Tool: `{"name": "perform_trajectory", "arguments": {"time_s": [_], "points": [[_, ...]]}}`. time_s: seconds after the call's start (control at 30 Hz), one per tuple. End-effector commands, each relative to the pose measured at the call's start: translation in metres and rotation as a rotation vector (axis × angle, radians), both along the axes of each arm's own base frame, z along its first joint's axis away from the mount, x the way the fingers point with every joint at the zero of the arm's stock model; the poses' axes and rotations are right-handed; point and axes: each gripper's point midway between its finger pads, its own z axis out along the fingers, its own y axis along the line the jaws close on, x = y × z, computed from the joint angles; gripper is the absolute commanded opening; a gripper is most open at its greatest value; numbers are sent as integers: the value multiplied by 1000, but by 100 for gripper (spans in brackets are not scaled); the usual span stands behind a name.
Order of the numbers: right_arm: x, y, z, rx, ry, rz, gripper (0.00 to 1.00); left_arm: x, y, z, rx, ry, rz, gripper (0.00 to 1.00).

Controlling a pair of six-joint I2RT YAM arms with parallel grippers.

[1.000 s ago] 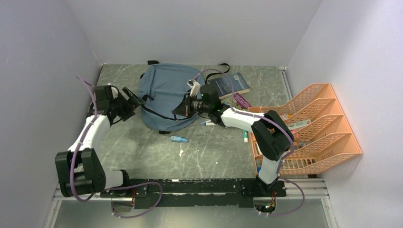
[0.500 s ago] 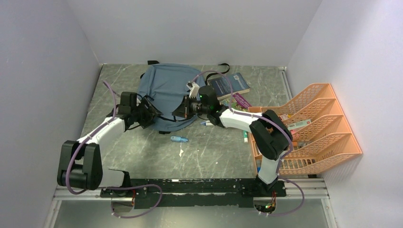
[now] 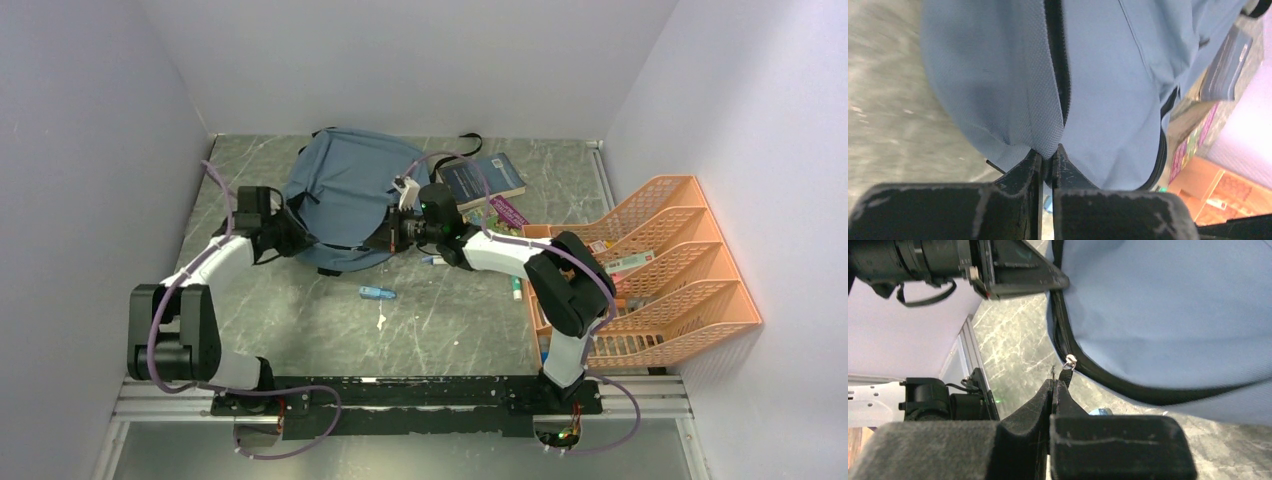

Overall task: Pack the student bag
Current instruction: Unzip the student bag at the center of the board.

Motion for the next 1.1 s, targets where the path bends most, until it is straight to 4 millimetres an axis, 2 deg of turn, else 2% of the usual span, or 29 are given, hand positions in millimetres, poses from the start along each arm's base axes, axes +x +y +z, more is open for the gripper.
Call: {"name": "perform_trajectory", "arguments": {"time_s": [0.0,0.17,0.27,0.47,0.57,0.73,0.83,0.9,0.93,1.03,1.07], "points": [[-5,-1,11,20,-41,19,0,16,47,9,64,-27,58,5],[0,-8,7,6,-28,-27,0,12,85,8,139,5,117,5],[11,-19,-1,-28,-12,-84,0,11,98,9,153,7,142,5],[39,-54,-19,-135,7,-244,0,14,108,11,146,3,148,5],[54,-70,-22,-148,28,-308,0,15,109,13,142,-11,144,5],[82,-88,-29,-203,40,-410,0,15,113,14,156,-9,145,5],[90,-88,-26,-192,44,-409,0,16,115,16,151,-14,143,5],[89,-80,-15,-152,26,-371,0,17,108,19,123,-30,121,11],[86,-75,-9,-126,20,-344,0,18,104,21,101,-42,106,21],[72,-57,5,-61,14,-261,0,17,83,29,14,-82,62,58],[67,-49,9,-51,9,-236,0,16,74,33,-3,-91,45,65]]}}
